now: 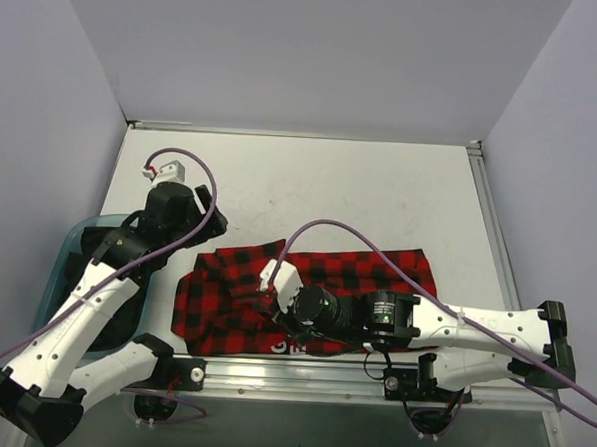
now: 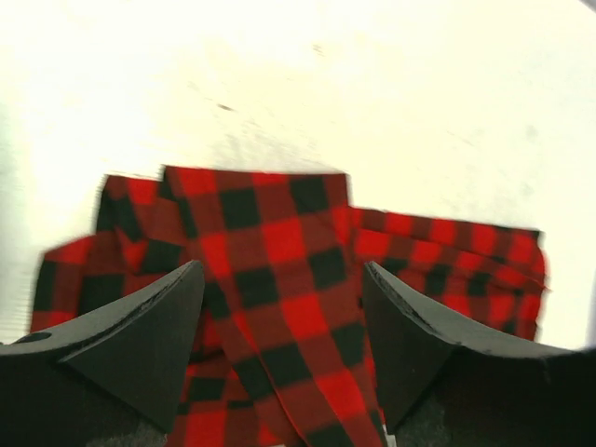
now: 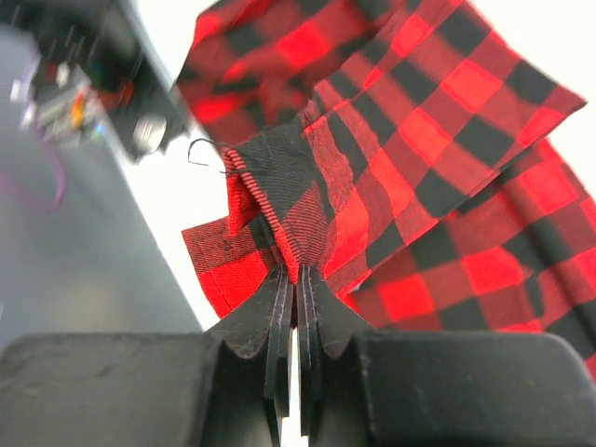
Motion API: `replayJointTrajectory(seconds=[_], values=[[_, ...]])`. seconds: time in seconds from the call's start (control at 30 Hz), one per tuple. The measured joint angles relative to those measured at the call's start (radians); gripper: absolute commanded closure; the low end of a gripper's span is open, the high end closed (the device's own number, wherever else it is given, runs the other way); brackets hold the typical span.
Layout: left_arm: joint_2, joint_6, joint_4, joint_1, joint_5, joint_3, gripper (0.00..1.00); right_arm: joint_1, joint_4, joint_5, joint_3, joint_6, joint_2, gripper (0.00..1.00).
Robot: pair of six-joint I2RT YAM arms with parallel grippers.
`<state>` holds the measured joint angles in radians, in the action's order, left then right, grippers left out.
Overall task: Fold and stack the long sleeve shirts
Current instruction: Fold the shirt
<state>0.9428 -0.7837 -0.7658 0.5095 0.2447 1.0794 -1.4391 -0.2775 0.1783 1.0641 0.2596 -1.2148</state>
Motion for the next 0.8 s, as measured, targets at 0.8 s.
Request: replayJointTrajectory(seconds=[0.8], values=[[0.321, 0.172, 0.12, -0.106, -0.051, -0.215, 0.23, -0.163, -0.363, -0.328, 0.146, 0.108, 0.127, 1.0]])
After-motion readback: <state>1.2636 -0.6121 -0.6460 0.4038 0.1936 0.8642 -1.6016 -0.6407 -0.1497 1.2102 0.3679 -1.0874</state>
